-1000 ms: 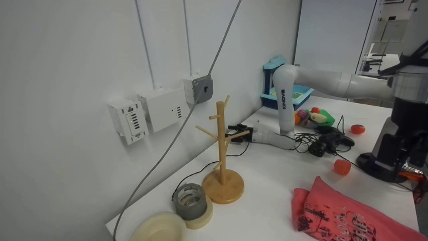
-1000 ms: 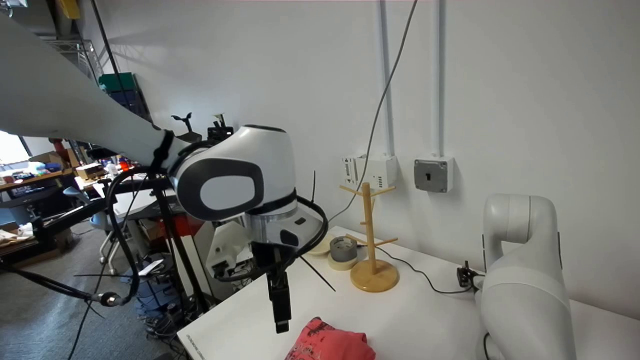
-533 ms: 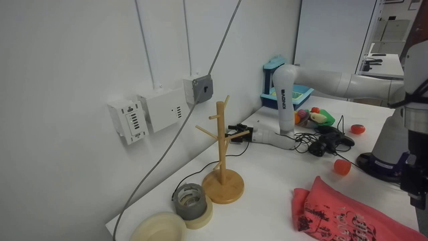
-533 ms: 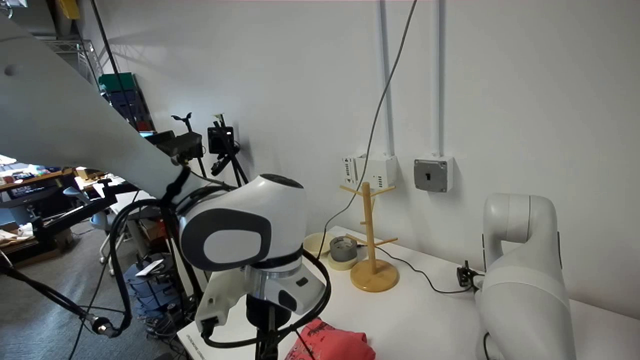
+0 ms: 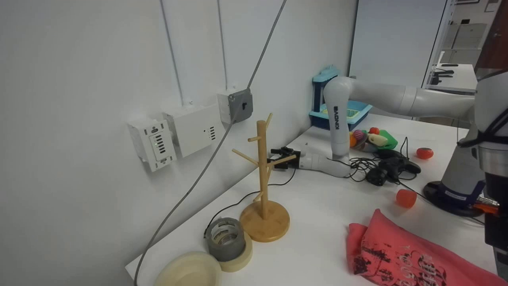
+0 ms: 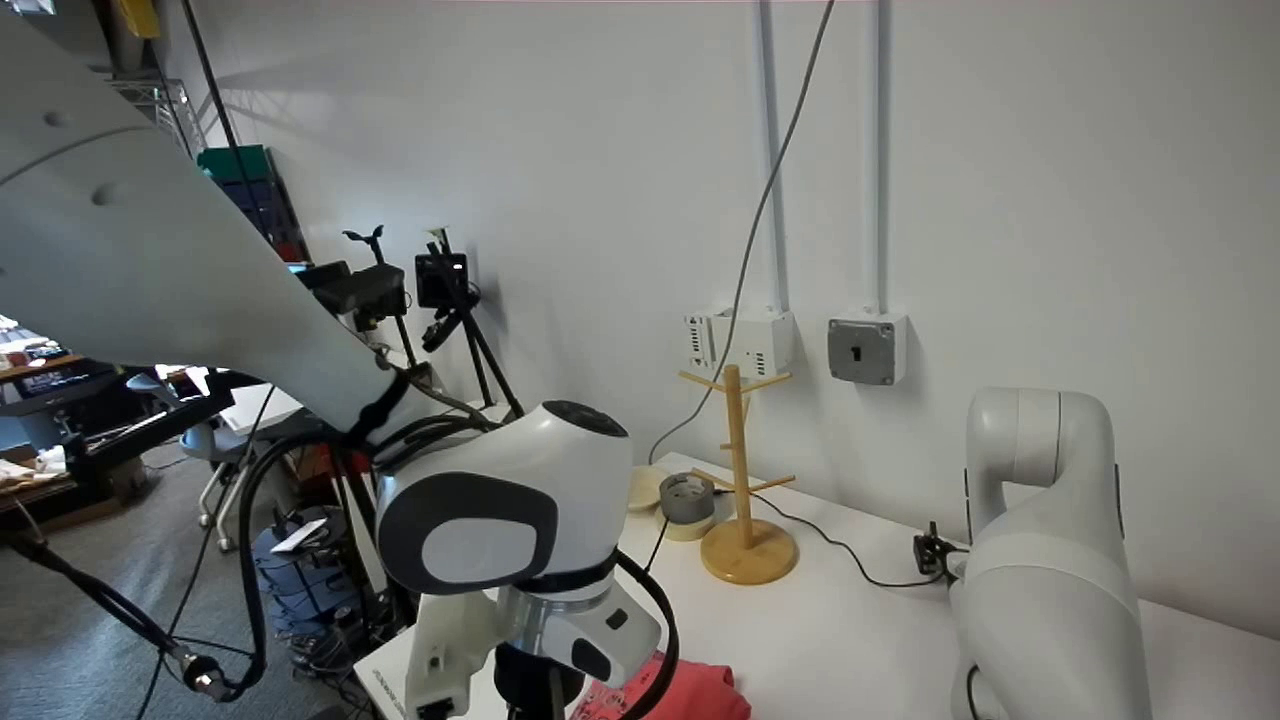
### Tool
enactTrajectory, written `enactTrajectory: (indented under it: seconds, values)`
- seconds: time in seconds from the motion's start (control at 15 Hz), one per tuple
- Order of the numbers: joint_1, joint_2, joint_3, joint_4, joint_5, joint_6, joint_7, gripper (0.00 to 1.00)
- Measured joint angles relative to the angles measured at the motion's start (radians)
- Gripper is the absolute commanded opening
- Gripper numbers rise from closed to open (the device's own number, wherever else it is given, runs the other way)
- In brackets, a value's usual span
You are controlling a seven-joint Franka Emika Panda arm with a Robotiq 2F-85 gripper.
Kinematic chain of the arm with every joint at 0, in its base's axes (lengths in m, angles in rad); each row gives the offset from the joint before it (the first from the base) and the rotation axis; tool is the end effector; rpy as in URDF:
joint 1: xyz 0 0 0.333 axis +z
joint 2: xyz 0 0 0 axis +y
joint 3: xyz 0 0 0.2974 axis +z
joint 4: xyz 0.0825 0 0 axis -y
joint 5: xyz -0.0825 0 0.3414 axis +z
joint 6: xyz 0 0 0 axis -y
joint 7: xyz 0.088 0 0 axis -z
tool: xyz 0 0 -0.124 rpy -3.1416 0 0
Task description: Lift the sweatshirt and place it on the table
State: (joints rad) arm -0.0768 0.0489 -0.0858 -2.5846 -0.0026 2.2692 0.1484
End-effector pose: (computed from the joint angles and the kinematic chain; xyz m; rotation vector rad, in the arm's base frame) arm 0.3682 -0.0609 0.2207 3.0496 -0.4759 -0.5683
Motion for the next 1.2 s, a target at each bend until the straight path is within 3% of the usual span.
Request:
enactTrajectory:
  seconds: [0.73,1.2]
  values:
    - [0.020,0.158,0.036,0.266,0.058,0.069,-0.016,1.00]
    - [0.004,0.254,0.024,0.286,0.103,0.069,-0.029,1.00]
